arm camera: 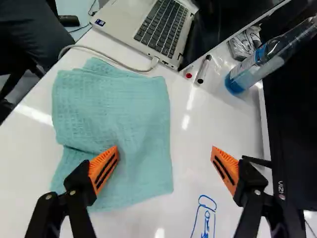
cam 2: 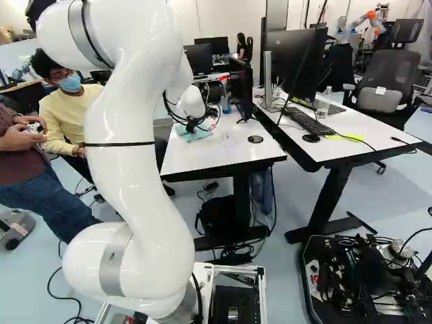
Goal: Clean the table with the green towel
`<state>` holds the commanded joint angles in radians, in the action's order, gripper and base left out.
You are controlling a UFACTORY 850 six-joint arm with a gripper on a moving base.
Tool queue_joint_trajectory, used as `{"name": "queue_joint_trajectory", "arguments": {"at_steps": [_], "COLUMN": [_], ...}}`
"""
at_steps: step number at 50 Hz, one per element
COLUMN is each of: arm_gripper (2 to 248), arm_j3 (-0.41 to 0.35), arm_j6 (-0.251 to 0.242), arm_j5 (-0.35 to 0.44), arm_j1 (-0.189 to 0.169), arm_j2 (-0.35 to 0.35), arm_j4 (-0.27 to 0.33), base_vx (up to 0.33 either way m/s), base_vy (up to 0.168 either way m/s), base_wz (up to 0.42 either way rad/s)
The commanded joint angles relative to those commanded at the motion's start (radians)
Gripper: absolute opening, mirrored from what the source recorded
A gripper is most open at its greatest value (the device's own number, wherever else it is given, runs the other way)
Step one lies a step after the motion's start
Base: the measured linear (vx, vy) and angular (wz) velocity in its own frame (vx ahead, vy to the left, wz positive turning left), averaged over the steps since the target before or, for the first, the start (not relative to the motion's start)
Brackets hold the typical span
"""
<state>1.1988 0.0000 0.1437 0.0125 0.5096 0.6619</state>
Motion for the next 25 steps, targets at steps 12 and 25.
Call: {"name": "queue_joint_trajectory", "arguments": {"at_steps": [12, 25], "arm_gripper": [247, 247], "arm_j3": [0.041, 0.072], "arm_j6": [0.000, 0.000], "arm_j5": [0.000, 0.000], "arm_j1": [-0.027, -0.043], "arm_j2": [0.031, 0.054], "arm_j4": [0.126, 0.263], "base_vx": [0.000, 0.000], "base_vy": [0.000, 0.000], "base_wz": [0.000, 0.000]}}
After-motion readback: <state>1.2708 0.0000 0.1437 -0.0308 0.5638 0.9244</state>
